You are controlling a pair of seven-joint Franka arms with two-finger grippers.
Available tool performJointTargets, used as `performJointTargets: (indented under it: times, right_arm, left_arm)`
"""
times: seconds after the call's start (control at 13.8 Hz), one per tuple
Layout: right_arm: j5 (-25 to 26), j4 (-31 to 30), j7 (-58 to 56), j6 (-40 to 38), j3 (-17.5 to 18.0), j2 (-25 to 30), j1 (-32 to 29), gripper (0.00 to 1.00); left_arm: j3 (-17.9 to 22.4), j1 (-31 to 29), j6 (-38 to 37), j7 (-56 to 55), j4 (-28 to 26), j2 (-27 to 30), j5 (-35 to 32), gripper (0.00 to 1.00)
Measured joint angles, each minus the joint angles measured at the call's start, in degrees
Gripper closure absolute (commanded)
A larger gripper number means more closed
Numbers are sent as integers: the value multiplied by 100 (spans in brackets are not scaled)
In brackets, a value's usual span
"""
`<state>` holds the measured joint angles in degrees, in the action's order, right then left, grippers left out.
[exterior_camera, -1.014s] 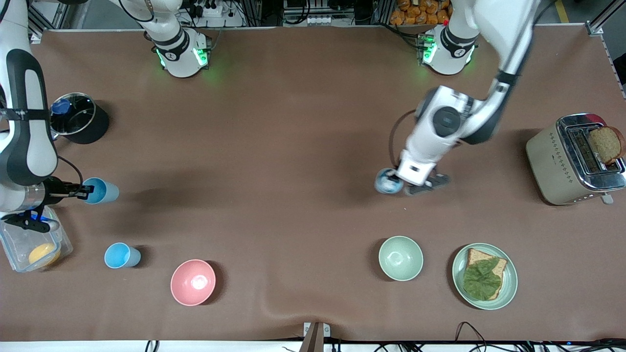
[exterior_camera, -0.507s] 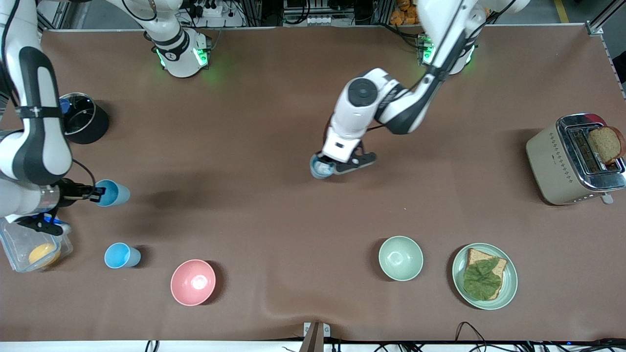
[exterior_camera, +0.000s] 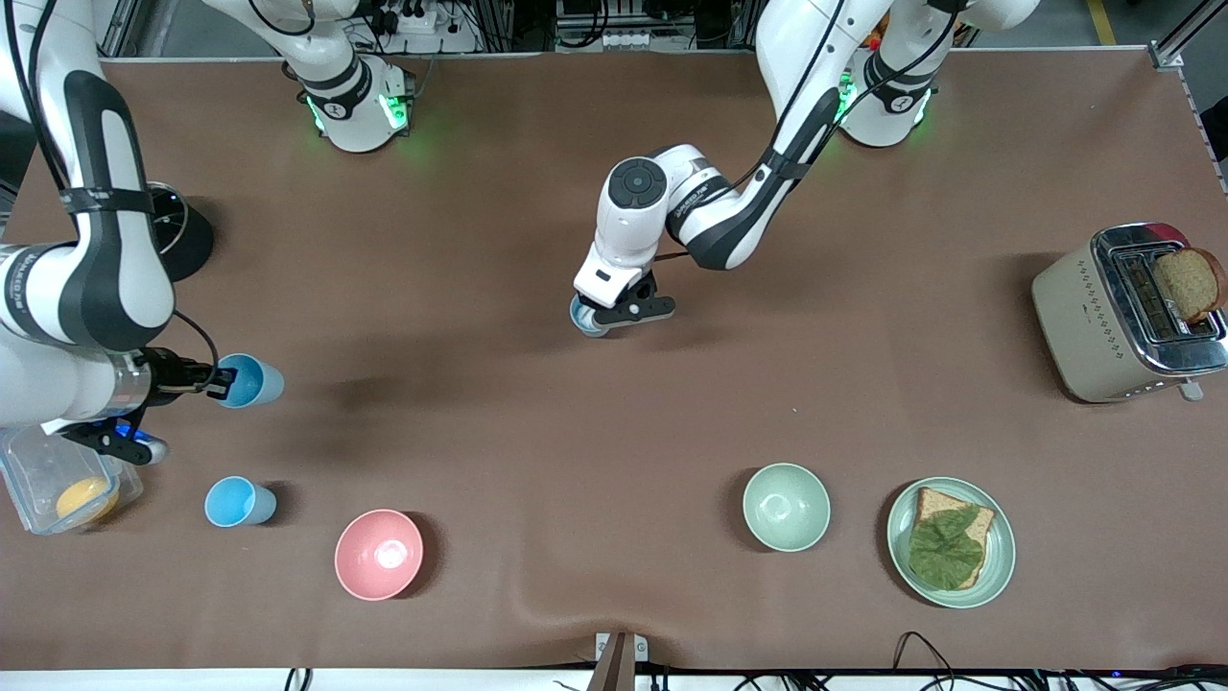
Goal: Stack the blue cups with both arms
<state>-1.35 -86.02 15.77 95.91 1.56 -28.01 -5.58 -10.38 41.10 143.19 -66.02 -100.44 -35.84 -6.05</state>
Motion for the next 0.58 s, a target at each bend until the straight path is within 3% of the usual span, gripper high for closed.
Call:
performJointTargets:
  times: [0.29, 0.58]
  right_arm:
    - [-50, -1, 169, -4, 1, 2, 36, 100]
    - [-107, -6, 655, -7, 7, 3, 277, 100]
  left_arm:
    - [18, -12, -463, -214, 248, 353, 0, 0]
    - [103, -276, -2158, -44, 416, 1978, -109, 0]
